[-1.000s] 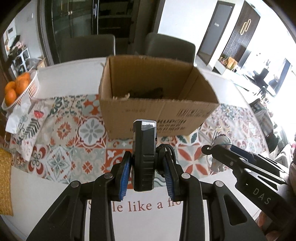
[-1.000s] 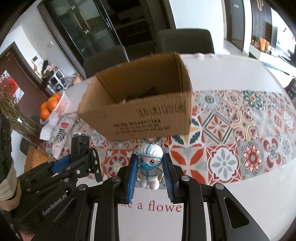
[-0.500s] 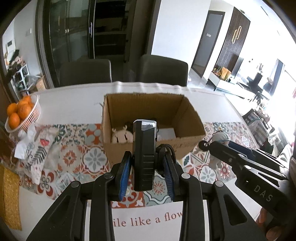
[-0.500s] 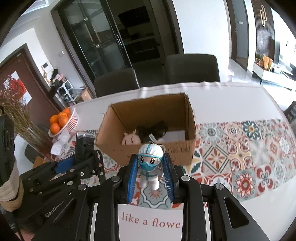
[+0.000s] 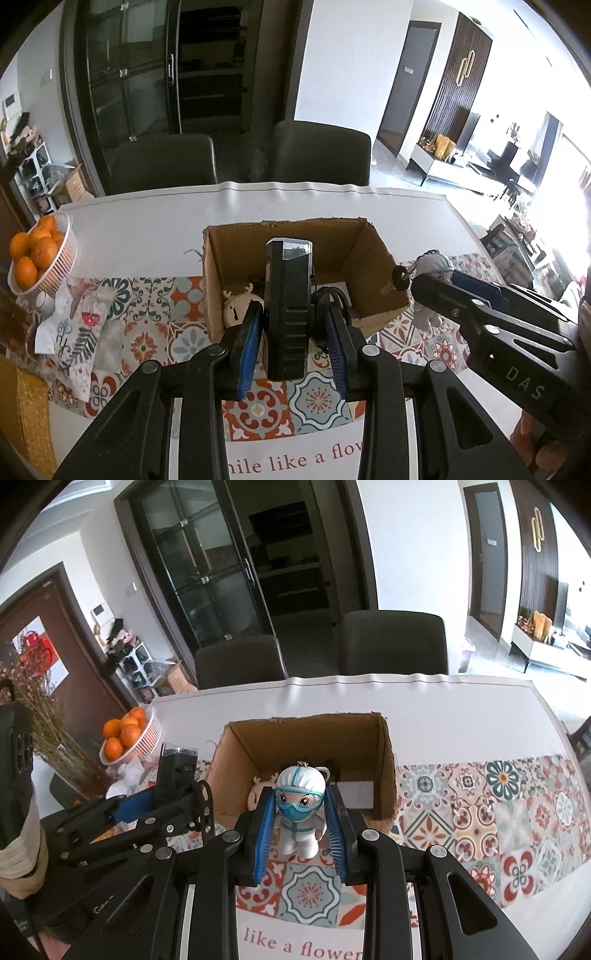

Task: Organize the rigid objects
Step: 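Lift the USB stick and astronaut keychain and carry both over the box, then open both tools to drop the USB stick and keychain into the box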

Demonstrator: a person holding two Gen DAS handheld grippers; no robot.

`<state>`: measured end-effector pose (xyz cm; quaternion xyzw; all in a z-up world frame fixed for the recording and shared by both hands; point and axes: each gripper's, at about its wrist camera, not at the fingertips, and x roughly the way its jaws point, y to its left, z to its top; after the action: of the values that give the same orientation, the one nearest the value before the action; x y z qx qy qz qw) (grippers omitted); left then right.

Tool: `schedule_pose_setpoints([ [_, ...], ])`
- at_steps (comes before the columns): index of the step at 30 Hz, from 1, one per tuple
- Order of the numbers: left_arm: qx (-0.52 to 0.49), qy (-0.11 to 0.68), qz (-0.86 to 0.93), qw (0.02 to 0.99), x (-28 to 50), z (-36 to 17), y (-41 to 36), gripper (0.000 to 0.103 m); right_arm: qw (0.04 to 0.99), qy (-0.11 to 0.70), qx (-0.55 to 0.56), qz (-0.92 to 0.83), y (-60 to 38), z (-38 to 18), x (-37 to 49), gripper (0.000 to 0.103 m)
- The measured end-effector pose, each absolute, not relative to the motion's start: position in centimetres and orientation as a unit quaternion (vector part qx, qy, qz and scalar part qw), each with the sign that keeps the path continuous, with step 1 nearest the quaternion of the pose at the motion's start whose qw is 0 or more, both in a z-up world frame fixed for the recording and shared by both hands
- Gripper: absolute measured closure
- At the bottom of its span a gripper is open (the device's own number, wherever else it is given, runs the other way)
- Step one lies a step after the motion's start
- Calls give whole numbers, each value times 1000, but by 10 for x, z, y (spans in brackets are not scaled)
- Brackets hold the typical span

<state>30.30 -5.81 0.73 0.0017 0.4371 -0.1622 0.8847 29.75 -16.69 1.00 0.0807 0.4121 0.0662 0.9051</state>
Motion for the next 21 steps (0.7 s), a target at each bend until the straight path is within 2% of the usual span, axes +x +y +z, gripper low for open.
schedule_pose_setpoints([
  [21, 1, 515, -152, 844, 378, -14, -68, 69, 864, 491, 93, 68, -174, -10, 370, 74],
])
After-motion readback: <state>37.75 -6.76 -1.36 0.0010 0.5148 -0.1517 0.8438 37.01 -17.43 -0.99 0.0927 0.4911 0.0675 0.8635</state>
